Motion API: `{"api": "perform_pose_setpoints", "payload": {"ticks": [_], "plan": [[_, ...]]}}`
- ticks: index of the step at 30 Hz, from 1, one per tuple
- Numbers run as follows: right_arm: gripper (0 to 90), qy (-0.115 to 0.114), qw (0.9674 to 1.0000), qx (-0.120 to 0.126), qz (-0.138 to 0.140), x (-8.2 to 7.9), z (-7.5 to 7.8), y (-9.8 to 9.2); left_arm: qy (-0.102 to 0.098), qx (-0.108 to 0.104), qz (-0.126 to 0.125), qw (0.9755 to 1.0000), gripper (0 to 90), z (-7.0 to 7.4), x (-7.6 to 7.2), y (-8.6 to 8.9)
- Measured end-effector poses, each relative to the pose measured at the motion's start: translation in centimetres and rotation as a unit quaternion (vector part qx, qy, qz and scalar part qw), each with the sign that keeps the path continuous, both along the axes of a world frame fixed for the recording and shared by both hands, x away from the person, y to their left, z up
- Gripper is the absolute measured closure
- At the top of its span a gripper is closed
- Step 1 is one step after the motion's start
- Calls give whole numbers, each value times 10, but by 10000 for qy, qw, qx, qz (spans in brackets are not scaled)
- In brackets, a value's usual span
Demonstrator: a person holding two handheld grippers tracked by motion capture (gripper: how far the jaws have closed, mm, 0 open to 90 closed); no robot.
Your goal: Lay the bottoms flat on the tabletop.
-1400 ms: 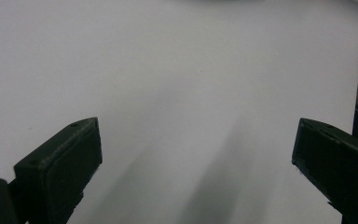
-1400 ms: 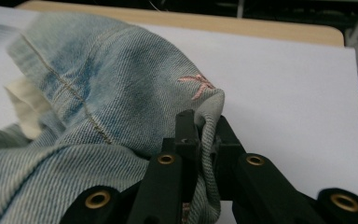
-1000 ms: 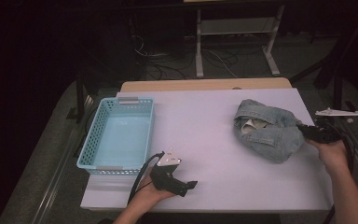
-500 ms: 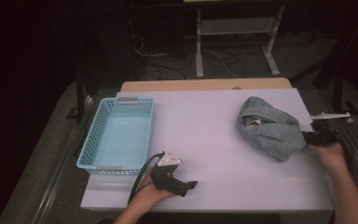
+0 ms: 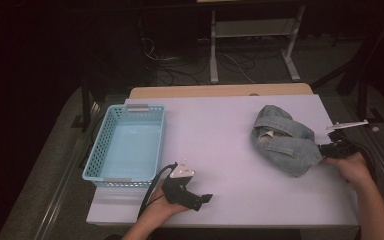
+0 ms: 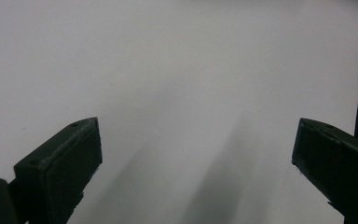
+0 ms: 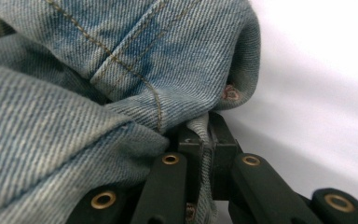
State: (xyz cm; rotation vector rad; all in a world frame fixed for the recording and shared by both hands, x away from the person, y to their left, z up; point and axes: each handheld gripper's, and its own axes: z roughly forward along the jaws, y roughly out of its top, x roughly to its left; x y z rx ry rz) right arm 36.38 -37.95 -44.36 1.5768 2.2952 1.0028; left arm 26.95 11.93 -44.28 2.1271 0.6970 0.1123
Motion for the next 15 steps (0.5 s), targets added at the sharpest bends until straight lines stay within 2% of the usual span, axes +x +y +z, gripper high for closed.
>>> {"api": "perform_pose_setpoints", "payload": {"ticks": [2, 8, 12, 15], "plan": [[855, 0, 9999, -47, 130, -1, 1, 6, 0, -6, 0, 10000, 14, 0, 0, 0], [855, 36, 9986, 131, 516, -2, 0, 15, -1, 1, -10, 10000, 14, 0, 0, 0], [855, 44, 9955, 321, 888, -2, -3, 26, 0, 4, -17, 10000, 14, 0, 1, -1], [849, -6, 9950, 249, 963, -2, -2, 32, -2, 10, -30, 10000, 14, 0, 1, -1]]}}
